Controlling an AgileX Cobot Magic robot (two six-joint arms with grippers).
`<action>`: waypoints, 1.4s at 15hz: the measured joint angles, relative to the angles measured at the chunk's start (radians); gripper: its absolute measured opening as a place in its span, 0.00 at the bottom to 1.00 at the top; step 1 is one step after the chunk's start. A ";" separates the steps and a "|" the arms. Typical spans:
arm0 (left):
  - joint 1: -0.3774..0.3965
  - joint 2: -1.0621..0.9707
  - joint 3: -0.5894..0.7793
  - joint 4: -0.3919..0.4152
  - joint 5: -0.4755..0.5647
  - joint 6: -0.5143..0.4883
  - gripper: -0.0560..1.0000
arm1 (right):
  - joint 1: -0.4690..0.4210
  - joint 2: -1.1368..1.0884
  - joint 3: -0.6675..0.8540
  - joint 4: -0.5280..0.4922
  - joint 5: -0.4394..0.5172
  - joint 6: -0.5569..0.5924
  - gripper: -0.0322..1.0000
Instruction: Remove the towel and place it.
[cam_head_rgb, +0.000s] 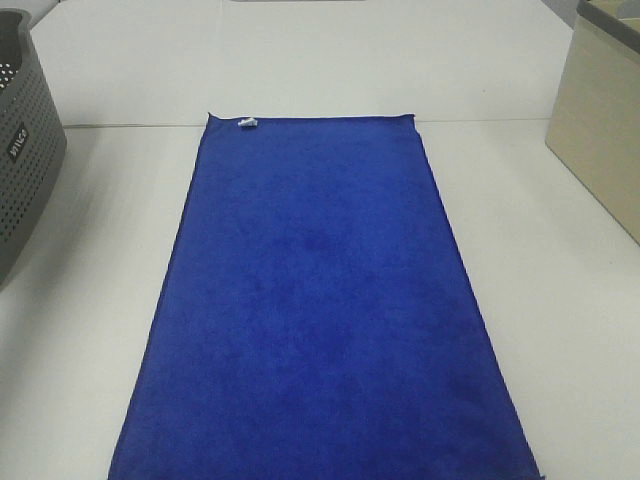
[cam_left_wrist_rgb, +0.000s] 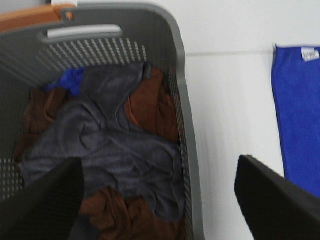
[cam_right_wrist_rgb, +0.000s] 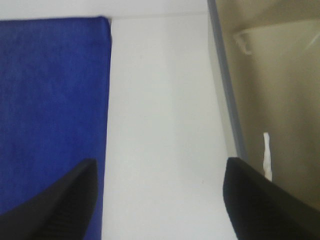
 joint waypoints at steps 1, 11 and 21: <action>0.000 -0.077 0.131 -0.002 0.001 0.007 0.79 | 0.000 -0.105 0.122 -0.005 0.000 0.000 0.71; 0.000 -0.993 1.047 0.135 -0.167 0.029 0.78 | 0.002 -1.025 0.977 -0.034 0.001 0.000 0.71; 0.000 -1.358 1.453 0.108 -0.505 -0.002 0.78 | 0.002 -1.442 1.253 -0.019 -0.149 -0.061 0.71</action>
